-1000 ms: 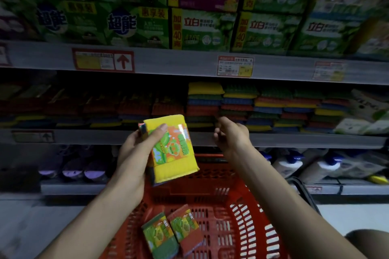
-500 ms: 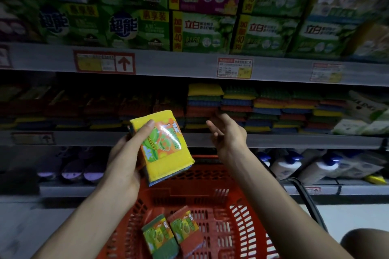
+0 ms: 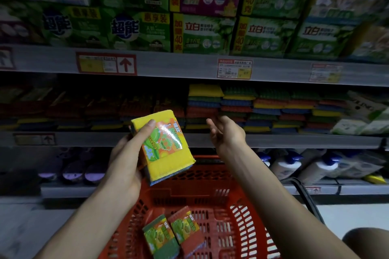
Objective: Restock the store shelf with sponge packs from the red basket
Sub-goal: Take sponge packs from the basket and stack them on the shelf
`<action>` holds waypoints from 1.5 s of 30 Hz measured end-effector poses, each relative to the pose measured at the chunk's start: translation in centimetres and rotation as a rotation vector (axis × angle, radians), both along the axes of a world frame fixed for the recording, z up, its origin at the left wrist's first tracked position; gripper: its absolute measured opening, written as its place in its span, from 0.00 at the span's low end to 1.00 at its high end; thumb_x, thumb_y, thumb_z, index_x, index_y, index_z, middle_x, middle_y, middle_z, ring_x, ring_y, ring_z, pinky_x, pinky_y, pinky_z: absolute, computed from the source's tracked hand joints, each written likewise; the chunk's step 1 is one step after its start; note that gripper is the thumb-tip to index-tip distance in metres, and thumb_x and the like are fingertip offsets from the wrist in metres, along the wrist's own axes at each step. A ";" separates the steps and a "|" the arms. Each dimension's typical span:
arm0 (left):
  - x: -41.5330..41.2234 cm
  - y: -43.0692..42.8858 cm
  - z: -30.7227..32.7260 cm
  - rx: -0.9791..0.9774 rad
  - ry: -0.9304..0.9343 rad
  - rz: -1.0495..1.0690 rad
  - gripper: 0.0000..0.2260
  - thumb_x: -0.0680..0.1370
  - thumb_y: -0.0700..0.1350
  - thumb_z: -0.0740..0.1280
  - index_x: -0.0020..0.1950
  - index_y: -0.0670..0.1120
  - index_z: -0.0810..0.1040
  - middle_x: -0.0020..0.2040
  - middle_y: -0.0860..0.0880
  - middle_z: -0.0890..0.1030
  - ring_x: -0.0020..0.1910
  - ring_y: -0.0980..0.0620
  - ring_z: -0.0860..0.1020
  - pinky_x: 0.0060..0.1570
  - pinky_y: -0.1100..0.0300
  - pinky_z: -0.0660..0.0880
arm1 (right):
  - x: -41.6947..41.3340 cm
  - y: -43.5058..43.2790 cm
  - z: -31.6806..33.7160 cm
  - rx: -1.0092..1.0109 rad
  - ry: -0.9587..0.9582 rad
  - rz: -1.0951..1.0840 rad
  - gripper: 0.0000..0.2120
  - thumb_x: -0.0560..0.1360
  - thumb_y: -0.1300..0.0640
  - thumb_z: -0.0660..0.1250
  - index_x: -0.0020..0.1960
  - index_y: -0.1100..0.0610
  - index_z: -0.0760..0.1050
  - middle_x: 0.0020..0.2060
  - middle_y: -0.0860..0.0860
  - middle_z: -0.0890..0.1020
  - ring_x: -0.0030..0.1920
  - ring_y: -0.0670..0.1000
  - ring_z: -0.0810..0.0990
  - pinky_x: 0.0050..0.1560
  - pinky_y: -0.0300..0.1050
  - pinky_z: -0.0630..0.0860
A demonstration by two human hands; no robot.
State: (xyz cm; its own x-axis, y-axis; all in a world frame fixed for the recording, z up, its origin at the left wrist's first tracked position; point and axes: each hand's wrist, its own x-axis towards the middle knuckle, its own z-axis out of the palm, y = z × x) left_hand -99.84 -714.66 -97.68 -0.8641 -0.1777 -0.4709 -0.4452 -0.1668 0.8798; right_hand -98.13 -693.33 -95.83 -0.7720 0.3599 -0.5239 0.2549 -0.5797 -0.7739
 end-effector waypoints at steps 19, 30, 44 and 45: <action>8.2 3.4 4.3 0.275 0.129 0.021 0.18 0.73 0.52 0.77 0.61 0.47 0.83 0.51 0.47 0.88 0.50 0.48 0.87 0.57 0.44 0.81 | 5.4 4.3 3.0 0.430 0.101 0.393 0.06 0.82 0.61 0.66 0.57 0.61 0.79 0.41 0.57 0.84 0.36 0.51 0.86 0.35 0.42 0.80; 8.1 5.9 3.5 0.225 0.150 -0.018 0.24 0.69 0.57 0.77 0.62 0.48 0.83 0.54 0.49 0.88 0.57 0.47 0.85 0.63 0.44 0.77 | 8.1 4.3 0.2 0.400 0.116 0.698 0.24 0.75 0.33 0.69 0.64 0.46 0.79 0.57 0.56 0.85 0.56 0.57 0.86 0.62 0.59 0.80; 7.8 6.8 2.0 0.085 0.215 -0.172 0.31 0.61 0.60 0.80 0.63 0.66 0.77 0.58 0.57 0.86 0.60 0.50 0.84 0.62 0.34 0.77 | 5.9 4.3 -1.0 0.056 0.214 0.505 0.37 0.64 0.60 0.78 0.71 0.54 0.70 0.56 0.59 0.86 0.56 0.65 0.86 0.49 0.53 0.80; 7.7 6.7 2.1 0.085 0.208 -0.211 0.29 0.62 0.60 0.80 0.63 0.64 0.79 0.58 0.55 0.86 0.60 0.49 0.84 0.62 0.36 0.77 | 5.8 4.4 -1.1 0.065 0.222 0.492 0.37 0.64 0.59 0.79 0.71 0.52 0.71 0.56 0.58 0.86 0.56 0.65 0.86 0.49 0.53 0.80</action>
